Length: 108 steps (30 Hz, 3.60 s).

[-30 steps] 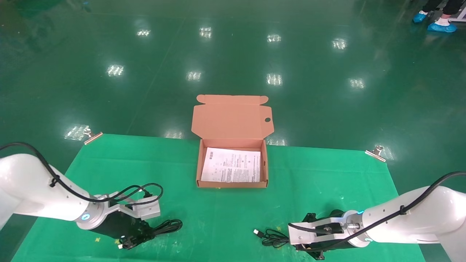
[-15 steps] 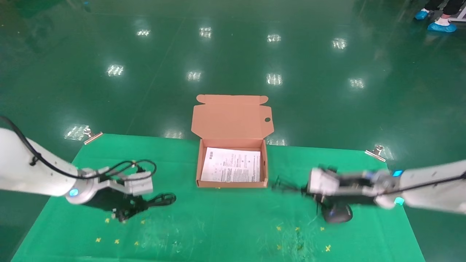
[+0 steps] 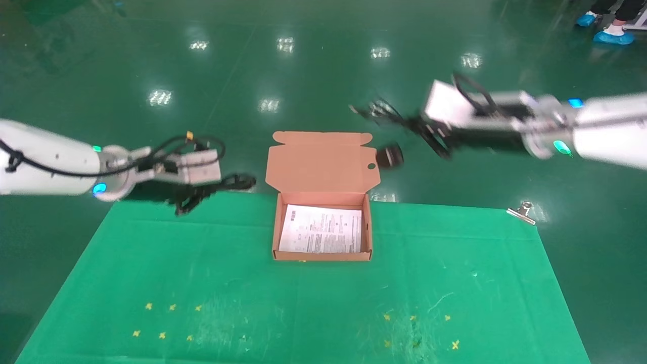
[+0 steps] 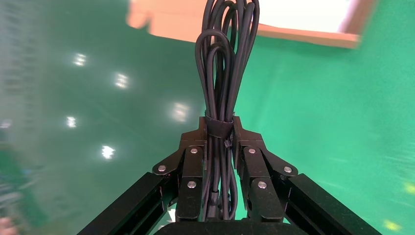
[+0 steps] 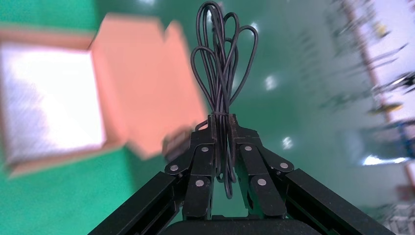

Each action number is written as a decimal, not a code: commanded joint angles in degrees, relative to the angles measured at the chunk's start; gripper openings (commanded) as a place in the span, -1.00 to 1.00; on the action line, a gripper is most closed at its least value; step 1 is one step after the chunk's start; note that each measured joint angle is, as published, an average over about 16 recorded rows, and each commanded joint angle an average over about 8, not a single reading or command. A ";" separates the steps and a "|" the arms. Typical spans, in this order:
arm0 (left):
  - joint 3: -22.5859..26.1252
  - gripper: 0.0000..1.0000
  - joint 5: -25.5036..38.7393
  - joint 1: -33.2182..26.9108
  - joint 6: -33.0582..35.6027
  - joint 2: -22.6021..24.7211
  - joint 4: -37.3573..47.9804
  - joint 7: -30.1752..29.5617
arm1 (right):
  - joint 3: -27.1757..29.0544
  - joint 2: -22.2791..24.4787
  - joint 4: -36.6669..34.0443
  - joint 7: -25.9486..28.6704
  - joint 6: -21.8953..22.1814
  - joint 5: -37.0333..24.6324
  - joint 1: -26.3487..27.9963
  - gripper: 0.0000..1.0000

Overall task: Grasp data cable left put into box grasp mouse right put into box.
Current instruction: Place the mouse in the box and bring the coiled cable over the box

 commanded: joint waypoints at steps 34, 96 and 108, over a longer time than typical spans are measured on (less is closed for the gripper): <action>-0.13 -1.00 7.50 -3.51 -5.03 1.47 -0.79 -4.29 | 1.39 -13.64 -14.22 -14.27 3.18 6.60 5.16 -1.00; 1.79 -1.00 17.20 -1.66 3.35 -3.04 -12.05 -16.33 | -30.68 -13.65 -10.03 4.84 16.14 16.59 -4.83 1.00; 2.42 -1.00 11.65 1.66 -4.94 2.69 -5.55 -8.46 | -27.30 -2.20 -3.66 6.84 15.22 19.97 -3.29 1.00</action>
